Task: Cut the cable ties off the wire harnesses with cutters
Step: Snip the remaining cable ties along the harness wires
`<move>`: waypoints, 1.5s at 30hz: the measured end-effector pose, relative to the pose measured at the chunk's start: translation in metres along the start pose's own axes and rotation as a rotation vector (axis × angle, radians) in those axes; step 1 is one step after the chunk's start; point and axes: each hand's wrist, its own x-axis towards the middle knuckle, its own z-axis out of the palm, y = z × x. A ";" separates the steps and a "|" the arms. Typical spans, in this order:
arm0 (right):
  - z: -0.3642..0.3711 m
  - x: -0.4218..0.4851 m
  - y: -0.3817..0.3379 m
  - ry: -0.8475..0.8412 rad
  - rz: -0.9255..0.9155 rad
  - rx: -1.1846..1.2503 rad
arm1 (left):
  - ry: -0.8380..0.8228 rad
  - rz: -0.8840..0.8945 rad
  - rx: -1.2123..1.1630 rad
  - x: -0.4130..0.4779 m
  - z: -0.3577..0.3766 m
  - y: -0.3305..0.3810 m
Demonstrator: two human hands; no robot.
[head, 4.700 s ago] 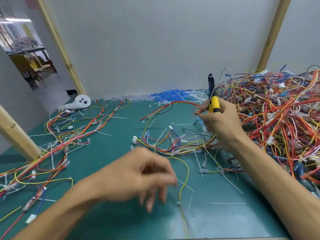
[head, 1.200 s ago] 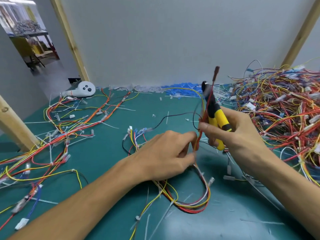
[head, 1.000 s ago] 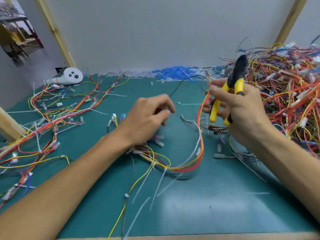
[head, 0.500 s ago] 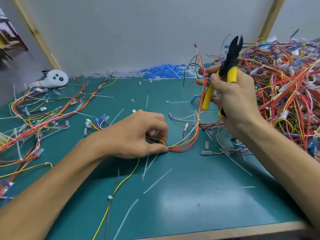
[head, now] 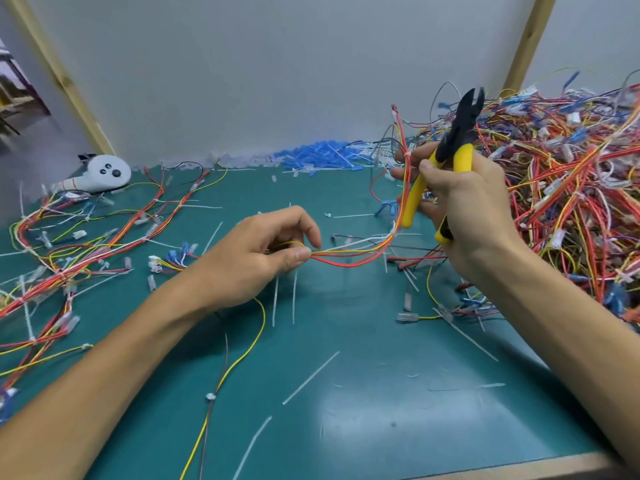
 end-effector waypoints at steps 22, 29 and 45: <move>0.002 0.001 0.001 0.005 0.106 -0.122 | 0.494 -0.020 -0.488 0.009 -0.001 -0.001; 0.007 -0.015 0.007 -0.346 -0.272 -0.557 | 0.438 -0.039 -0.658 0.005 -0.003 0.006; 0.006 -0.016 0.023 -0.444 -0.667 -1.027 | 0.502 -0.018 -0.684 0.007 0.009 0.011</move>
